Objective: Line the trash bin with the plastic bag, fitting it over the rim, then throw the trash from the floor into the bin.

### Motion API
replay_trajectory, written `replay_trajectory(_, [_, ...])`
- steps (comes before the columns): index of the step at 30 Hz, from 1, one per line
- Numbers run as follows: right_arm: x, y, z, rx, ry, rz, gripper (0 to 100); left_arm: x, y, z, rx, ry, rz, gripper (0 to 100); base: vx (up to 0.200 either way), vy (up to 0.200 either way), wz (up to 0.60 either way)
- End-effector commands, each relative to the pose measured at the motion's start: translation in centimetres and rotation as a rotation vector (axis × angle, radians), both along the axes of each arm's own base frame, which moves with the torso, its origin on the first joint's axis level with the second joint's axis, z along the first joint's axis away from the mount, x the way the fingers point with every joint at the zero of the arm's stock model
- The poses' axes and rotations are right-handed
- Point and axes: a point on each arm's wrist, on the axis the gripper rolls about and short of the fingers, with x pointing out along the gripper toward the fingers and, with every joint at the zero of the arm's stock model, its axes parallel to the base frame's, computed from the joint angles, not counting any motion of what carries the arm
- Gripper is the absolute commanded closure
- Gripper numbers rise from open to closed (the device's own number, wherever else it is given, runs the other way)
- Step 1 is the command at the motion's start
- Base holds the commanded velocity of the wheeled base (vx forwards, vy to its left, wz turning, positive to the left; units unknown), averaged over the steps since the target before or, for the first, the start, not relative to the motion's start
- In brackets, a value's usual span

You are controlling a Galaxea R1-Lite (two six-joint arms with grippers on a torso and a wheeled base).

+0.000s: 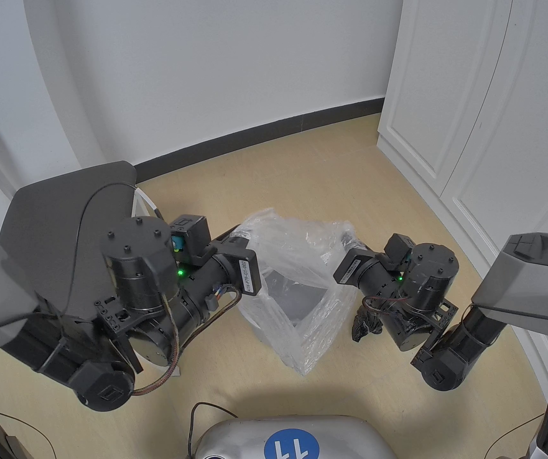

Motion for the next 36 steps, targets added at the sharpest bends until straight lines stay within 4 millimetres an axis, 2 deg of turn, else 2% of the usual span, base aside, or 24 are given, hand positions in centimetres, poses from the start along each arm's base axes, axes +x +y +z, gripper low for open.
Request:
replay_trajectory(1, [1.4,-0.2,-2.7,-0.016,0.042,-0.024,100,1.6,-0.9,-3.0,0.030,0.056,0.010,100,0.000,0.000,0.00])
replay_trajectory(8, [2.4,-0.4,-5.2,-0.011,0.099,-0.036,100,2.6,-0.8,-4.7,0.039,0.073,0.030,100,0.000,0.000,0.00])
replay_trajectory(12, [3.9,-0.4,-6.8,0.013,0.111,-0.053,100,3.2,-0.8,-5.6,0.034,0.070,0.042,100,0.000,0.000,0.00])
replay_trajectory(20, [6.0,-0.5,-8.5,0.048,0.110,-0.092,100,4.5,-0.5,-5.8,0.023,0.058,0.070,100,0.000,0.000,0.00])
replay_trajectory(22, [6.3,-0.7,-8.6,0.050,0.109,-0.100,100,5.0,-0.5,-6.0,0.022,0.057,0.077,100,0.000,0.000,0.00])
replay_trajectory(30, [8.6,-3.5,-7.7,0.074,0.074,-0.184,100,10.1,-0.8,-7.6,0.001,0.030,0.120,100,0.000,0.000,0.00])
replay_trajectory(36, [9.6,-4.5,-7.6,0.082,0.064,-0.214,100,12.4,-1.1,-8.9,0.013,0.075,0.124,100,0.000,0.000,0.00])
